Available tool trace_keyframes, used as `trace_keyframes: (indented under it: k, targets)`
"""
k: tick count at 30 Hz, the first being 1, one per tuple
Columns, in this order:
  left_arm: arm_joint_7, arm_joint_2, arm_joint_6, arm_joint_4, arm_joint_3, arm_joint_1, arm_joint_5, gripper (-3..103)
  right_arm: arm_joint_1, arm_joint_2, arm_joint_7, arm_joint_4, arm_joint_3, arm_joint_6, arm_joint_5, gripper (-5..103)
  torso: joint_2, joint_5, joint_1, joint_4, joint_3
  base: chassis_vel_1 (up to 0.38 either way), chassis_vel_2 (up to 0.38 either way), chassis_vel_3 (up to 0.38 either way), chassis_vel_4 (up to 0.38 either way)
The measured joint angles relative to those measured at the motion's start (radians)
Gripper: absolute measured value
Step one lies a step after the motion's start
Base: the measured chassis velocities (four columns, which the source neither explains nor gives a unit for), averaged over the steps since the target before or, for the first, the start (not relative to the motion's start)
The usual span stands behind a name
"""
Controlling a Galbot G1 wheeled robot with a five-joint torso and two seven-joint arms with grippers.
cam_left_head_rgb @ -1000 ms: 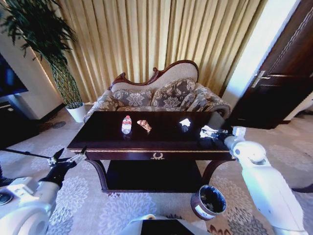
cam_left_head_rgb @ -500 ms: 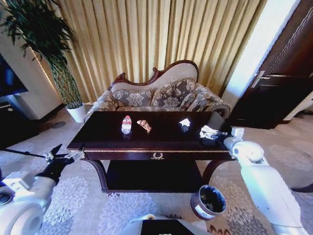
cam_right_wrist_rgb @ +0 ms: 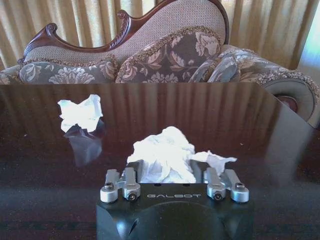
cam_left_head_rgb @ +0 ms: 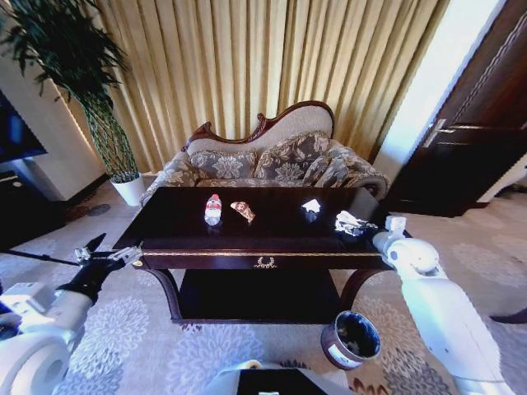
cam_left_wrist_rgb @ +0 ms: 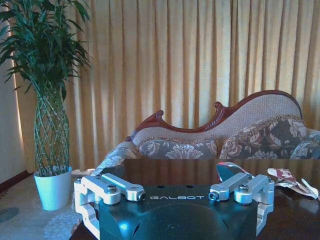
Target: Move to the front of the table and place the trash on the table into the trash bin.
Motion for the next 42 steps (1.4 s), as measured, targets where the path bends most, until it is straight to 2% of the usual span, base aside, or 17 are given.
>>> trace_keyframes:
  k: [2, 4, 5, 6, 8, 11, 12, 15, 19, 21, 28, 37, 42]
  targets:
    - [0.0, 0.0, 0.0, 0.0, 0.0, 0.0, -0.001, 100, -0.001, 0.001, 0.0, 0.0, 0.001, 0.001, 0.0, 52, 0.0, 0.0, 0.0, 0.0, 0.0, 0.0, 0.0, 0.0, 0.0]
    - [0.0, 0.001, 0.0, 0.0, -0.002, 0.0, -0.003, 100, -0.004, 0.004, 0.0, 0.005, 0.007, 0.003, 0.0, 41, 0.0, 0.0001, 0.0, 0.0, 0.0, 0.0, 0.0, 0.0, 0.0]
    - [0.0, 0.001, 0.0, 0.0, -0.002, 0.0, -0.004, 100, -0.005, 0.004, 0.0, 0.007, 0.008, 0.004, 0.0, 41, 0.0, 0.0001, 0.0, 0.0, 0.0, 0.0, 0.0, 0.0, 0.0]
    - [0.0, 0.001, 0.0, 0.0, -0.003, 0.001, -0.009, 100, -0.008, 0.004, 0.0, 0.011, 0.011, 0.007, 0.0, 31, 0.0, 0.0, 0.0, 0.0, 0.0, 0.0, 0.0, 0.0, 0.0]
    - [0.0, 0.001, 0.0, 0.001, -0.003, 0.001, -0.014, 100, -0.01, 0.004, 0.0, 0.012, 0.011, 0.008, 0.0, 31, 0.0, 0.0, 0.0, 0.0, 0.0, 0.0, 0.0, 0.0, 0.0]
    - [0.0, 0.001, 0.0, 0.001, -0.002, 0.001, -0.026, 100, -0.022, 0.006, 0.0, 0.015, 0.016, 0.036, 0.0, 15, 0.0, 0.0, 0.0, 0.0, 0.0, 0.0, 0.0, 0.0, 0.0]
    - [0.0, 0.001, 0.0, 0.001, -0.002, 0.001, -0.026, 100, -0.022, 0.006, 0.0, 0.015, 0.016, 0.036, 0.0, 15, 0.0, 0.0, 0.0, 0.0, 0.0, 0.0, 0.0, 0.0, 0.0]
    - [0.0, 0.0, 0.0, 0.001, -0.001, 0.001, -0.026, 100, -0.038, 0.011, 0.0, 0.02, 0.018, 0.072, 0.0, 2, 0.0, 0.0001, 0.0, 0.0, 0.0, 0.0, 0.0, 0.0, 0.0]
    - [0.0, -0.002, -0.005, 0.001, 0.001, 0.001, -0.031, 100, -0.065, 0.017, 0.001, 0.037, 0.024, 0.133, 0.001, 1, 0.0, 0.0001, 0.0, 0.0, 0.0, 0.0, 0.0, 0.0, 0.0]
    - [0.0, -0.006, -0.01, 0.001, 0.004, 0.001, -0.035, 100, -0.091, 0.025, 0.001, 0.065, 0.035, 0.188, 0.004, 0, 0.0, 0.0001, 0.0, -0.0001, 0.0, 0.0, 0.0, 0.0, 0.0]
    - [0.001, -0.009, -0.026, 0.001, 0.003, 0.003, -0.036, 100, -0.145, 0.055, 0.025, 0.164, 0.064, 0.284, 0.025, 0, 0.0, 0.0, 0.0, 0.0, 0.0, 0.0, 0.0, 0.0, 0.0]
    - [0.001, -0.021, -0.041, 0.001, 0.003, 0.002, -0.05, 100, -0.215, 0.099, 0.059, 0.31, 0.102, 0.323, 0.036, 0, 0.0, 0.0001, 0.0, 0.0, 0.0, 0.0, 0.0, 0.0, 0.0]
    - [0.001, -0.024, -0.05, 0.008, -0.003, 0.002, -0.06, 100, -0.284, 0.141, 0.067, 0.388, 0.115, 0.39, -0.007, 0, 0.0, 0.0, 0.0, 0.0, 0.0, 0.0, 0.0, 0.0, 0.0]
